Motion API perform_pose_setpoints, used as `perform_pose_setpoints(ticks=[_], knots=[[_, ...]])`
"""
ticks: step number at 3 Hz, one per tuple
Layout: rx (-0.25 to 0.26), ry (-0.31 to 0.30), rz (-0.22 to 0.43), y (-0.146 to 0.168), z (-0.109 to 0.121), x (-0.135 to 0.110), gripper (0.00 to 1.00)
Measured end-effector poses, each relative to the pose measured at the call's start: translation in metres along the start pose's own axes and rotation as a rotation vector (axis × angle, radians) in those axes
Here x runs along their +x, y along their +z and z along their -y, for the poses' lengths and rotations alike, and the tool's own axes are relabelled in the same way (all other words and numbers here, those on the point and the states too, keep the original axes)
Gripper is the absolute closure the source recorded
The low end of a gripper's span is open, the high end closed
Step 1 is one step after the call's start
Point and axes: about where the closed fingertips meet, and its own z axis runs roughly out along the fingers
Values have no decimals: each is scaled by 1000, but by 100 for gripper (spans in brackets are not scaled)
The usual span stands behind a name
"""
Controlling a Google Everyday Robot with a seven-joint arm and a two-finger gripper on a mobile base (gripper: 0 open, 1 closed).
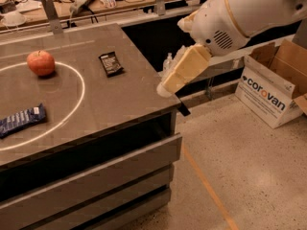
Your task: Pick apple
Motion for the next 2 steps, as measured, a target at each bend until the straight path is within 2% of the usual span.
perform_pose_setpoints(ticks=[1, 2], knots=[[32, 49, 115, 39, 17, -5, 0], [17, 83, 196, 89, 41, -7, 0]])
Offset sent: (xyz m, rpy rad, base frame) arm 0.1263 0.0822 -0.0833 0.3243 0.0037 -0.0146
